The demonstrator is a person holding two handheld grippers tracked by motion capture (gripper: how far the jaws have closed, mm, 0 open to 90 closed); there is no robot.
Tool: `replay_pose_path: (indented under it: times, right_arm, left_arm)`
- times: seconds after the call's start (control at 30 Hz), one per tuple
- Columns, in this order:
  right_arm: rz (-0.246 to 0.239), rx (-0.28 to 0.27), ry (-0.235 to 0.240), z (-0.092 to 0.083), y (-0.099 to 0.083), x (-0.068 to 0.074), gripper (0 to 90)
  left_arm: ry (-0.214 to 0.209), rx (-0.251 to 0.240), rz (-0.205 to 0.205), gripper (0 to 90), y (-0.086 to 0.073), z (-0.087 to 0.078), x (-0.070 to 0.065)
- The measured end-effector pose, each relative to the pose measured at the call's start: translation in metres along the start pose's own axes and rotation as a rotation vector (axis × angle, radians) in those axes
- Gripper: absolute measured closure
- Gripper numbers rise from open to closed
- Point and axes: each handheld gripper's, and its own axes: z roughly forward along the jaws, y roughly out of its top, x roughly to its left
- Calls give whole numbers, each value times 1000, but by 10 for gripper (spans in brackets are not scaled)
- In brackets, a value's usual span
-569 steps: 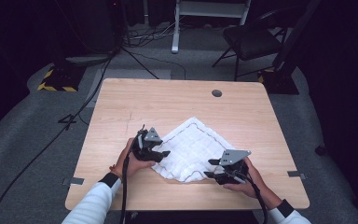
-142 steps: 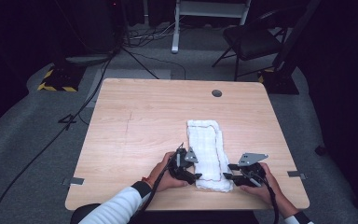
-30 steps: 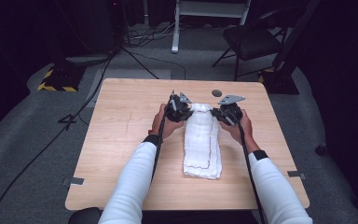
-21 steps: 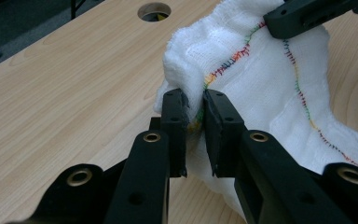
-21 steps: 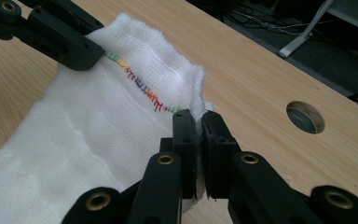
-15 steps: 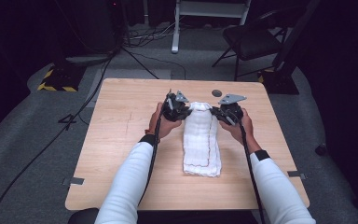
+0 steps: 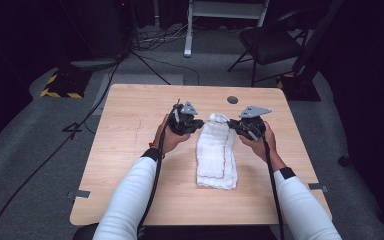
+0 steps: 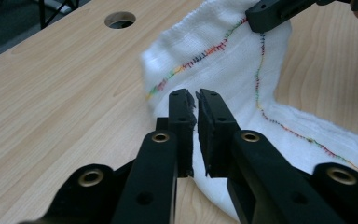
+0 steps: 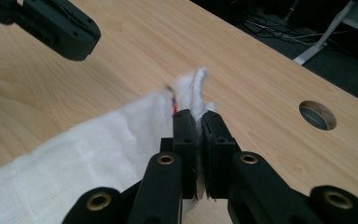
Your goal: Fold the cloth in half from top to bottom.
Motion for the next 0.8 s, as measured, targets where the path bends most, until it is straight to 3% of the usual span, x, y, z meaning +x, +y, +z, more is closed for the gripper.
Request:
replay_pose_path:
  times: [0.13,0.23,0.3,0.37,0.47,0.63,0.8]
  right_arm:
    - [-6,-6,30,-2,-3,5,859]
    - [-30,-1,42,-2,-1,9,859]
    - [-36,0,48,-3,-1,11,859]
    - [-48,-1,56,-4,0,13,859]
    - [-62,1,62,-6,1,16,859]
    - [-75,9,59,-6,-2,18,859]
    - [-80,7,62,-8,-3,19,859]
  left_arm:
    - [-8,11,18,891,-2,4,-2]
    - [48,34,1,658,-2,14,-1]
    - [45,49,-28,575,-2,21,3]
    - [38,70,-70,437,-4,31,4]
    - [61,130,-66,310,-7,47,3]
    - [66,103,-160,274,-8,59,13]
    - [59,153,-138,279,-8,73,12]
